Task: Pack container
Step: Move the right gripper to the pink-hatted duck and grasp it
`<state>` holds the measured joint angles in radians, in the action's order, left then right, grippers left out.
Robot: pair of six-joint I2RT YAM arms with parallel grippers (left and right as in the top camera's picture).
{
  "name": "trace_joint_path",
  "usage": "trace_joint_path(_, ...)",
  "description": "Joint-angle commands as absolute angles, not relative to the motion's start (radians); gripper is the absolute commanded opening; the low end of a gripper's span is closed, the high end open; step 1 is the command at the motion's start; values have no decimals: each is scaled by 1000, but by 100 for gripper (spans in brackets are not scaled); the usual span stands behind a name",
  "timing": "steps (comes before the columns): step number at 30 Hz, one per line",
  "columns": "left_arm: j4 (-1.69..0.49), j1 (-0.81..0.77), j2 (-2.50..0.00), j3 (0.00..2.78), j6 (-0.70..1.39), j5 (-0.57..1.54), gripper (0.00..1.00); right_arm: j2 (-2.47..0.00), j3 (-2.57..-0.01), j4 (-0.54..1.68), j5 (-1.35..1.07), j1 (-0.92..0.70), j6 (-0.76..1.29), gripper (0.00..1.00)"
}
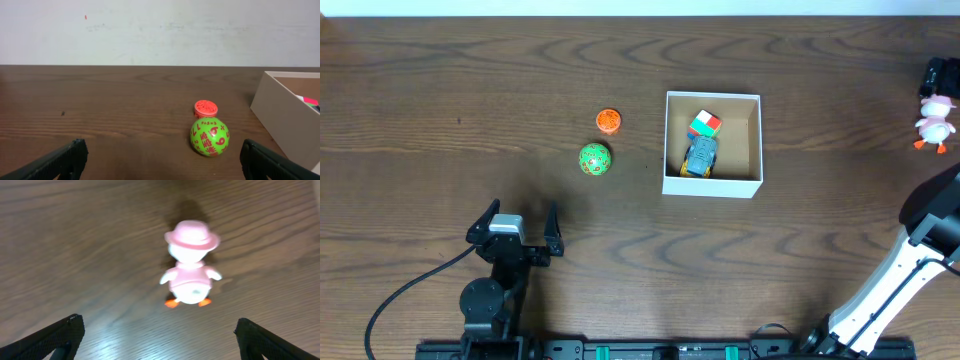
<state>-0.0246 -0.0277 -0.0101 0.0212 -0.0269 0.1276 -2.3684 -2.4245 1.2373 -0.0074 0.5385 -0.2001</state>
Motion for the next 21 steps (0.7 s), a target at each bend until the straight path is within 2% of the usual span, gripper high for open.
trace_joint_path(1,-59,-22,-4,4,-33,142,98,-2426,-2454,1242,65,543,-260,99)
trace_joint_path(11,-59,-22,-4,4,-33,142,98,-2523,-2453,1220,-1,614,-324,99)
trace_joint_path(21,-59,-22,-4,4,-33,142,98,-2571,-2453,1151,-60,619,-424,99)
